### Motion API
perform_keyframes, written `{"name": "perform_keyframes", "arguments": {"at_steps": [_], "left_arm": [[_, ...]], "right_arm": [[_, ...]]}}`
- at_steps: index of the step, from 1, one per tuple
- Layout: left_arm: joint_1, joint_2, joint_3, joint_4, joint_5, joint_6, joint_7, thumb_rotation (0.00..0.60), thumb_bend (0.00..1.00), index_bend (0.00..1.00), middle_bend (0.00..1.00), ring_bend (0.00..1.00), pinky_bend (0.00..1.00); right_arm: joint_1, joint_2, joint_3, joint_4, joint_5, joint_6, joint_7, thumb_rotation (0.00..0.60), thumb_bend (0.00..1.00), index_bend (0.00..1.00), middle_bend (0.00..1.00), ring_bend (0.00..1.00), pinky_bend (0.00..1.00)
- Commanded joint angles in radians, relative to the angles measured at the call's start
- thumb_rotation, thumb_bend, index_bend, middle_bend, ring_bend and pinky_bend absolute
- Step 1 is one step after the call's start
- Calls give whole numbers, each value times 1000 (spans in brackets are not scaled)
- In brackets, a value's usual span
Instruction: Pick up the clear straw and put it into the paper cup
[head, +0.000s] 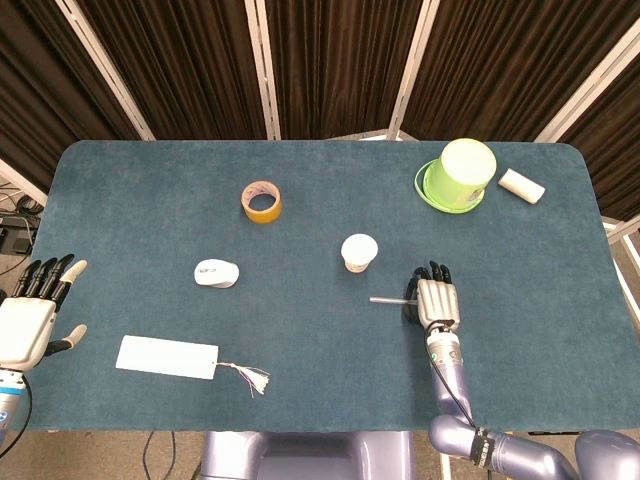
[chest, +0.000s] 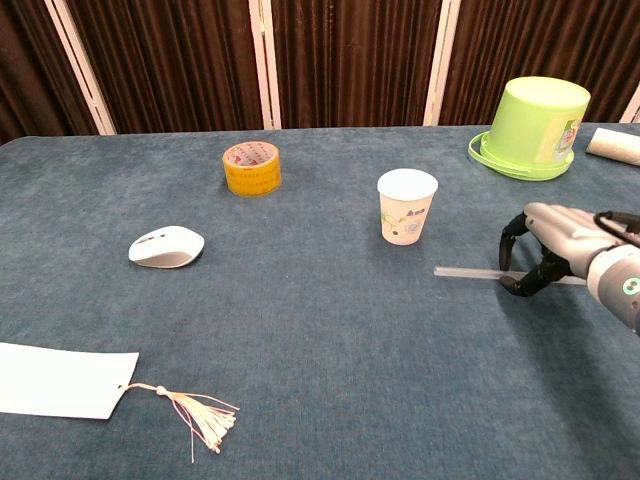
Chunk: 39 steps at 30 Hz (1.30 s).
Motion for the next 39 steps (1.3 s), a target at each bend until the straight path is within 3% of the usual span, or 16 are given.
{"name": "perform_keyframes", "arguments": {"at_steps": [1, 6, 10, 14, 19, 26, 39], "left_arm": [[0, 0, 0, 0, 0, 0, 1, 600, 252, 0, 0, 0, 0], [1, 0, 0, -1, 0, 1, 2, 600, 252, 0, 0, 0, 0], [1, -1, 0, -2, 0, 3, 5, 600, 254, 0, 0, 0, 0], [1, -2, 0, -1, 0, 3, 6, 600, 253, 0, 0, 0, 0], [1, -3, 0, -2, 0, 4, 9, 600, 254, 0, 0, 0, 0], [2, -4, -1, -1, -1, 5, 10, 600, 254, 0, 0, 0, 0], [-1, -2, -2, -3, -3, 0, 9, 600, 252, 0, 0, 0, 0]], "right_arm": [[-9, 34, 9, -63, -27, 23, 26, 600, 395, 552, 209, 0, 0], [-23, 86, 26, -159, -56, 50, 66, 600, 385, 552, 209, 0, 0], [-40, 136, 73, -240, -78, 27, 208, 600, 384, 552, 209, 0, 0], [-70, 161, 169, -315, -57, -5, 448, 600, 384, 552, 209, 0, 0], [-81, 168, 291, -377, 67, -79, 678, 600, 380, 552, 209, 0, 0], [-59, 140, 389, -334, 175, -184, 894, 600, 374, 552, 209, 0, 0], [44, 32, 408, -164, 161, -181, 974, 600, 374, 553, 209, 0, 0]]}}
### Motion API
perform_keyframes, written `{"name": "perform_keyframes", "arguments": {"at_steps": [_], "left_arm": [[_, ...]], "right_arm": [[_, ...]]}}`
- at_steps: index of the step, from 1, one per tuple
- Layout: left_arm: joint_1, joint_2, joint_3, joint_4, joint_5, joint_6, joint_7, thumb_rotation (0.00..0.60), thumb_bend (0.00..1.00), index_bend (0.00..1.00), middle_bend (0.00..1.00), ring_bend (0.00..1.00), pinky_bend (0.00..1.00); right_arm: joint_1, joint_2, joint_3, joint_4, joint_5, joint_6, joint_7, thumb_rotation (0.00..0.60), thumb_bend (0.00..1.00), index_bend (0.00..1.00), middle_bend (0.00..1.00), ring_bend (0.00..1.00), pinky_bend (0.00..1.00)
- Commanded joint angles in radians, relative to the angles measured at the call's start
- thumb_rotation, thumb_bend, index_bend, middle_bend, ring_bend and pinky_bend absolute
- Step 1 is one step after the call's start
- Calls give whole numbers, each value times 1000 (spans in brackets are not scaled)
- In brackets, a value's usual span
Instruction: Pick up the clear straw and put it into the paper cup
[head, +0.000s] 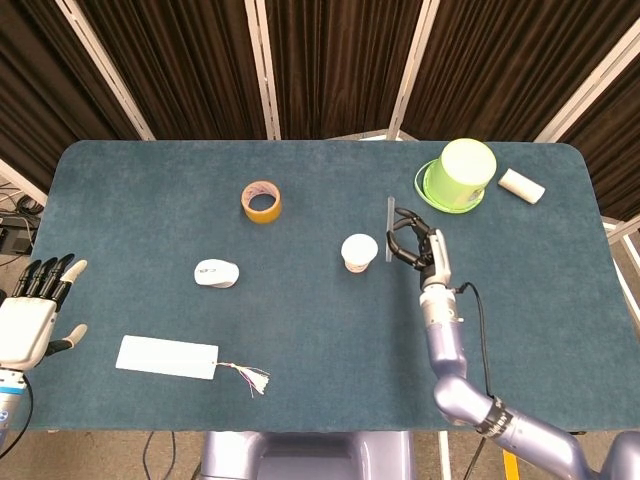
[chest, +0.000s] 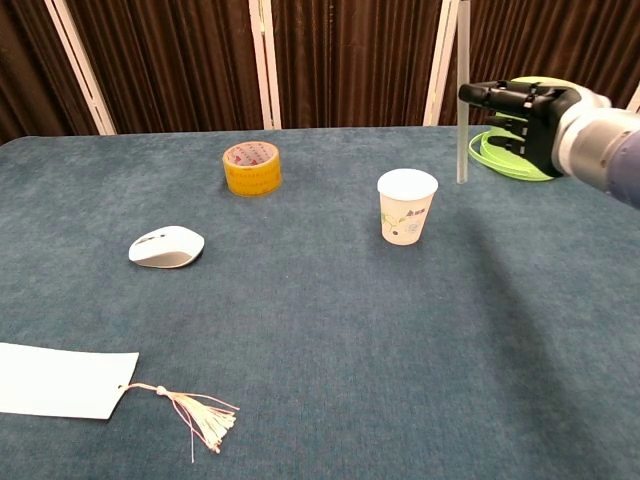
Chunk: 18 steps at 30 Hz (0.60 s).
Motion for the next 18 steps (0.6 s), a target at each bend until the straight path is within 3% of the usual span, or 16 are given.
{"name": "perform_keyframes", "arguments": {"at_steps": [1, 18], "left_arm": [[0, 0, 0, 0, 0, -1, 0, 600, 251, 0, 0, 0, 0], [-7, 5, -4, -9, -12, -15, -3, 600, 293, 0, 0, 0, 0]], "right_arm": [[25, -20, 6, 34, 14, -9, 11, 600, 373, 553, 209, 0, 0], [117, -67, 9, 128, 49, -40, 0, 600, 375, 552, 209, 0, 0]]}}
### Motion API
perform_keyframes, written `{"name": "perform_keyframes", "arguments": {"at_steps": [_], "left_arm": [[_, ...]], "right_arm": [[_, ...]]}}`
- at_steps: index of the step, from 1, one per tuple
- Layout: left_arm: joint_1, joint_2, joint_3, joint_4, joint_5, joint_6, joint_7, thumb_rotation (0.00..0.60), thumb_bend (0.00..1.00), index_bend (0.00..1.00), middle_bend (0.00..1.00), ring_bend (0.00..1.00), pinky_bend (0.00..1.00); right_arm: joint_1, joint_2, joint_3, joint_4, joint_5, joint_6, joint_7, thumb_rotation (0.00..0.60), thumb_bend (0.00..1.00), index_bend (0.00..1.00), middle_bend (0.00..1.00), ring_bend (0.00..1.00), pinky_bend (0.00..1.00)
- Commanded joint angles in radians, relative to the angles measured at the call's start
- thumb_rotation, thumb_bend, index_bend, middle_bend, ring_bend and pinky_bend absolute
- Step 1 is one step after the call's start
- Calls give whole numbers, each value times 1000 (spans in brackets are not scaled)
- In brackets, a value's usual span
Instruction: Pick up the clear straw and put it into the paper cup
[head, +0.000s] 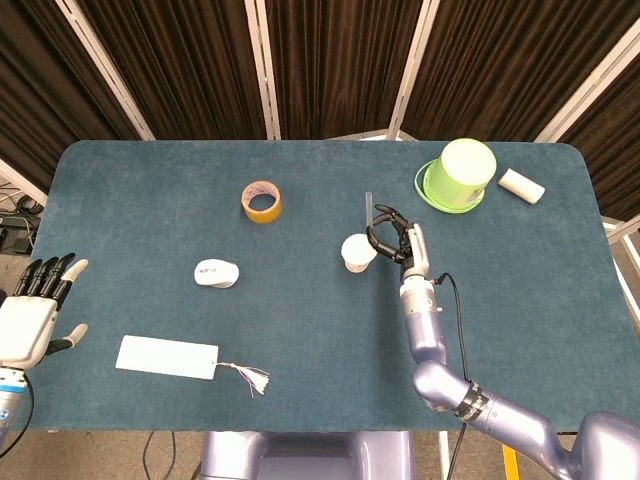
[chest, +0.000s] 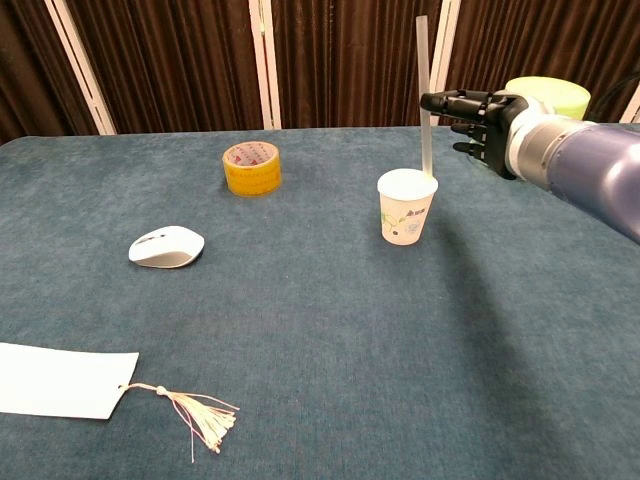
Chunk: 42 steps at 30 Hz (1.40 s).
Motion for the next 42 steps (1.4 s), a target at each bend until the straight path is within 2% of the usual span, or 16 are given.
{"name": "perform_keyframes", "arguments": {"at_steps": [1, 20, 25, 28, 32, 42], "left_arm": [[-2, 1, -1, -2, -3, -3, -1, 600, 298, 0, 0, 0, 0], [-7, 6, -5, -13, -16, -14, -2, 600, 363, 0, 0, 0, 0], [-8, 5, -6, -15, -19, -16, 1, 600, 367, 0, 0, 0, 0], [-9, 5, -7, -16, -21, -17, 4, 600, 368, 0, 0, 0, 0], [-9, 5, -7, -18, -23, -17, 7, 600, 368, 0, 0, 0, 0], [-9, 4, -7, -19, -24, -16, 10, 600, 366, 0, 0, 0, 0]], "right_arm": [[12, -6, 4, 12, 6, -3, -1, 600, 375, 552, 209, 0, 0], [50, -29, 7, 98, 47, -40, 14, 600, 372, 552, 209, 0, 0], [47, -31, -1, 114, 43, -57, 28, 600, 337, 552, 209, 0, 0], [44, -30, -6, 117, 35, -65, 36, 600, 309, 545, 204, 0, 0], [40, -27, -10, 117, 29, -73, 43, 600, 296, 482, 173, 0, 0], [17, 2, -18, 73, 22, -66, 43, 600, 297, 458, 154, 0, 0]]}}
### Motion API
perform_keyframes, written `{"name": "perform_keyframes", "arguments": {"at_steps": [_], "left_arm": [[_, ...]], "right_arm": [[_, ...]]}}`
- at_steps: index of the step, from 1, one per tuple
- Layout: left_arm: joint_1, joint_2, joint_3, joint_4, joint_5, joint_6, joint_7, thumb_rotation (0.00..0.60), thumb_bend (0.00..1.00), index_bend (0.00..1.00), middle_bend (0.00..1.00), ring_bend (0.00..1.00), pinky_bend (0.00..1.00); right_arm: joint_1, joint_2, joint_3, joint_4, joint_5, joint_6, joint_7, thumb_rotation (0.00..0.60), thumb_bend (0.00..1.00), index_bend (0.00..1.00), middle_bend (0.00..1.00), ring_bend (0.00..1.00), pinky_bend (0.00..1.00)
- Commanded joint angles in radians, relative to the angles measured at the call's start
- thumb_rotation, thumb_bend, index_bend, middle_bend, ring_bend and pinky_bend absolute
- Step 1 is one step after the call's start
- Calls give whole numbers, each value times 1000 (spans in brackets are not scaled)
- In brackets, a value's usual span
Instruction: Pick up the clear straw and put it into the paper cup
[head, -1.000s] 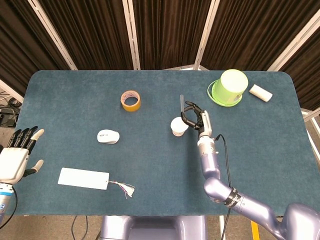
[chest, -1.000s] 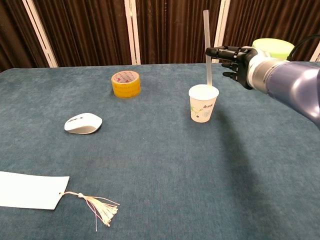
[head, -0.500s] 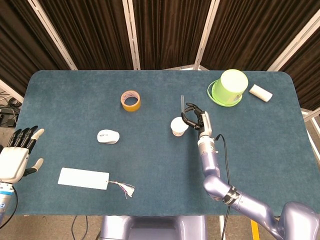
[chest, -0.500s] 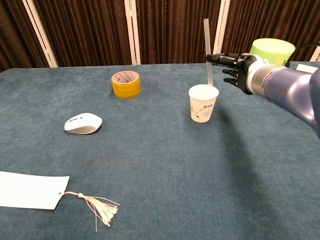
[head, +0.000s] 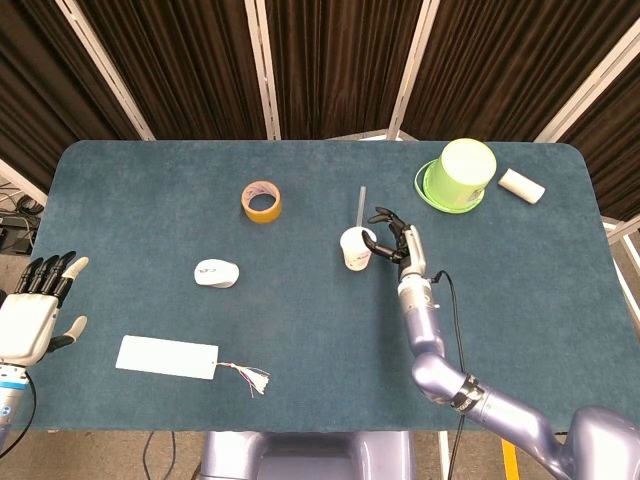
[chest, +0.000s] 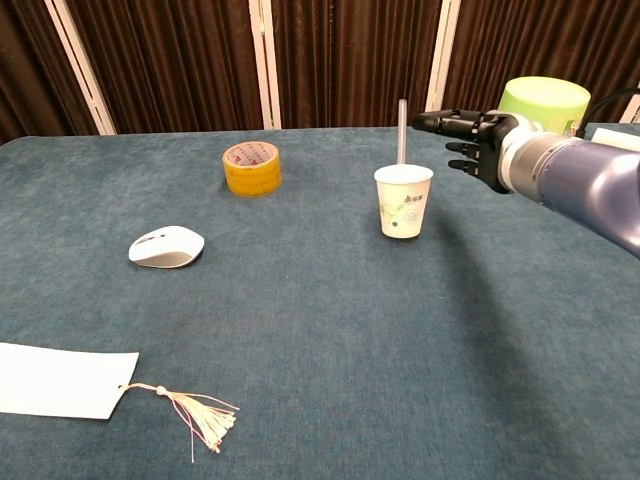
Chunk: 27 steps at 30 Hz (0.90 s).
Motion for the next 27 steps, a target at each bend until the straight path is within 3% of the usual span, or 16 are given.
{"name": "perform_keyframes", "arguments": {"at_steps": [1, 7, 11, 16, 19, 24, 27], "left_arm": [[0, 0, 0, 0, 0, 0, 0, 600, 367, 0, 0, 0, 0], [1, -1, 1, 1, 1, 2, 0, 600, 366, 0, 0, 0, 0], [1, -1, 1, 1, 2, 3, 1, 600, 367, 0, 0, 0, 0], [2, -2, 2, 1, 3, 6, 6, 600, 363, 0, 0, 0, 0], [2, -4, 1, 1, 3, 7, 10, 600, 361, 0, 0, 0, 0], [3, -4, 2, 1, 4, 9, 10, 600, 357, 0, 0, 0, 0], [3, -4, 3, 2, 6, 10, 10, 600, 356, 0, 0, 0, 0]], "right_arm": [[-14, 18, -5, -28, -11, 10, -3, 600, 297, 456, 153, 0, 0], [-64, 85, -36, -117, -51, 30, -26, 600, 274, 437, 139, 0, 0], [-123, 182, -94, -200, -86, 30, -82, 600, 225, 390, 99, 0, 0], [-201, 362, -228, -288, -194, 30, -229, 600, 142, 293, 33, 0, 0], [-241, 436, -319, -298, -303, 92, -340, 600, 127, 241, 6, 0, 0], [-293, 543, -461, -304, -437, 170, -535, 600, 127, 70, 0, 0, 0], [-326, 582, -528, -287, -528, 250, -648, 600, 127, 39, 0, 0, 0]]}}
